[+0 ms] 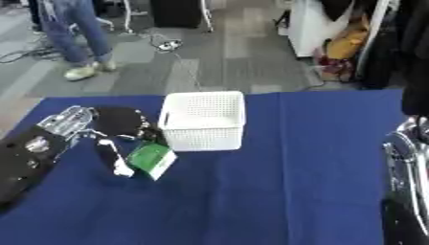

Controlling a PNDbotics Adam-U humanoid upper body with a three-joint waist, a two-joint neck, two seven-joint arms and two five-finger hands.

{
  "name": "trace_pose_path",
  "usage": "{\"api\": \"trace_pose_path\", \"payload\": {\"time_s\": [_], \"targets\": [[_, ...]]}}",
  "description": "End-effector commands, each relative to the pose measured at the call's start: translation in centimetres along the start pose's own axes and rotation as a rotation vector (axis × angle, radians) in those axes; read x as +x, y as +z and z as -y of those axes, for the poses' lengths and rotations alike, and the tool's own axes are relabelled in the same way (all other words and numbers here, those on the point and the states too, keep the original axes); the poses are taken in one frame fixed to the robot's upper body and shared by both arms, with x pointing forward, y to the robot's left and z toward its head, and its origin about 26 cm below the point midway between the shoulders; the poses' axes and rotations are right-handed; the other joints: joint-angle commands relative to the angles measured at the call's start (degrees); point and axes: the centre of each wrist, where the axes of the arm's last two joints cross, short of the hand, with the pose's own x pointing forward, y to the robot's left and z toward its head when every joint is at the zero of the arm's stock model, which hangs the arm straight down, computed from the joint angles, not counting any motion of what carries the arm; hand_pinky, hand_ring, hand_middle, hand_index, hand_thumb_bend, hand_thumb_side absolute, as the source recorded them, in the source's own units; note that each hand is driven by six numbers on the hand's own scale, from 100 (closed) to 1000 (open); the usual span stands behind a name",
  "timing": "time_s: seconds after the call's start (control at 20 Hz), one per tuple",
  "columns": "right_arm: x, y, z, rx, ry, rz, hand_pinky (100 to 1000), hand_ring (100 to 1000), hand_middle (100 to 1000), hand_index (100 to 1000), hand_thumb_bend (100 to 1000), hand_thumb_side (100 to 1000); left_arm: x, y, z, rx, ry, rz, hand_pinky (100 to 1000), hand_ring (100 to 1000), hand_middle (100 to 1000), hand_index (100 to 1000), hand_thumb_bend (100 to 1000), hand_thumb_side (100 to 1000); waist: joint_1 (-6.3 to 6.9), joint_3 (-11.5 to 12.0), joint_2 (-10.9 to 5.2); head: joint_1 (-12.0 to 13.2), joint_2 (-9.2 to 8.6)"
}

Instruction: Pick up objects on the table and place them in the box.

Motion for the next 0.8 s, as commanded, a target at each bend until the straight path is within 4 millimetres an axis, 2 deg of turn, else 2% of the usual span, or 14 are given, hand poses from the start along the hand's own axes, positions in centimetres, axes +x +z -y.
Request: {"api": "trace_pose_path", "payload": {"time_s": [0.05, 0.3, 0.45, 0.8], "targets": [[0.4, -0.7, 0.0, 0.008, 0.003, 0.027, 164, 200, 186, 375, 311, 967, -1.6, 2.1, -2.3, 0.049, 0.023, -0.062, 147, 144, 172, 353, 100, 801, -0.09, 0.1, -0.70, -0.7, -0.04], [0.4, -0.7, 0.0, 0.007, 0.006, 0.025, 164, 200, 187, 374, 309, 968, -3.2, 4.4, -4.1, 0.144, 0.121, -0.126, 128, 126, 155, 344, 100, 767, -0.09, 0.3, -0.77, -0.8, 0.32], [0.4, -0.6, 0.0, 0.008, 0.007, 0.024, 165, 200, 187, 374, 309, 968, -3.8, 5.1, -5.6, 0.224, 0.156, -0.144, 132, 125, 152, 344, 100, 755, -0.05, 0.4, -0.86, -0.7, 0.49], [0.4, -0.6, 0.0, 0.006, 0.003, 0.024, 164, 200, 186, 375, 308, 970, -4.1, 3.5, -8.1, 0.381, 0.178, -0.157, 151, 119, 146, 345, 100, 732, -0.16, 0.1, -0.81, -0.4, 0.14]]}}
